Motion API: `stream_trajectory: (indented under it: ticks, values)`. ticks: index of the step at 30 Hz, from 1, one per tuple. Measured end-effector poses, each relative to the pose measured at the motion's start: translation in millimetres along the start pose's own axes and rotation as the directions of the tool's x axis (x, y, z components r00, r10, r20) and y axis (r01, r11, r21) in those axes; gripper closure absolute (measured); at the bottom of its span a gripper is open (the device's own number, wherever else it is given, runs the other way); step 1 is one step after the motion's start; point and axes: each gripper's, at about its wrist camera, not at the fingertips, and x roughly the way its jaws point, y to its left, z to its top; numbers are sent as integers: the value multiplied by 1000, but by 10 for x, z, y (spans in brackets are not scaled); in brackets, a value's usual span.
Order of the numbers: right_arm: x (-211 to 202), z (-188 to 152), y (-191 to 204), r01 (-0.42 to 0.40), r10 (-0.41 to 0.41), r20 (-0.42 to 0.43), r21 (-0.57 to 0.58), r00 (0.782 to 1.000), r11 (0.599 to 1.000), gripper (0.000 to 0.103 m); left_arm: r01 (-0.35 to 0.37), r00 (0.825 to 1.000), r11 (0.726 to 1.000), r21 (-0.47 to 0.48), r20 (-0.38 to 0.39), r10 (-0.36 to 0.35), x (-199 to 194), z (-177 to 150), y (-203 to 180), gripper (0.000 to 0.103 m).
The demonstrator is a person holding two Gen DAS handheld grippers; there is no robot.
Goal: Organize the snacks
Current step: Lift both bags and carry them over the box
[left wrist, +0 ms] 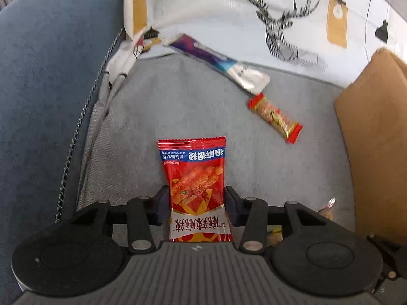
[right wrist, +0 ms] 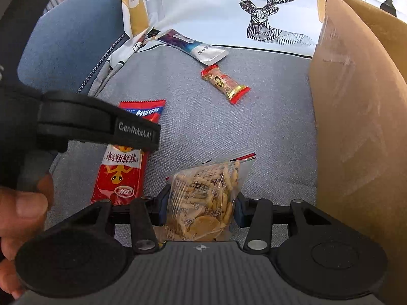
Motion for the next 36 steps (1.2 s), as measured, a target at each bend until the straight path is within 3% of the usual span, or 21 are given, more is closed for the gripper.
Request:
stream_trajectory:
  ticks: [9, 30, 36]
  values:
    - [-238, 86, 6, -4, 3, 80, 15, 997, 1000, 54, 50, 994, 993, -104, 98, -40, -206, 114, 120, 55]
    - [-559, 162, 44, 7, -4, 182, -17, 983, 1000, 54, 87, 988, 988, -131, 140, -69, -457, 156, 160, 55]
    - [-827, 184, 13, -7, 17, 261, -39, 965, 999, 54, 102, 981, 984, -144, 181, -75, -663, 188, 118, 55]
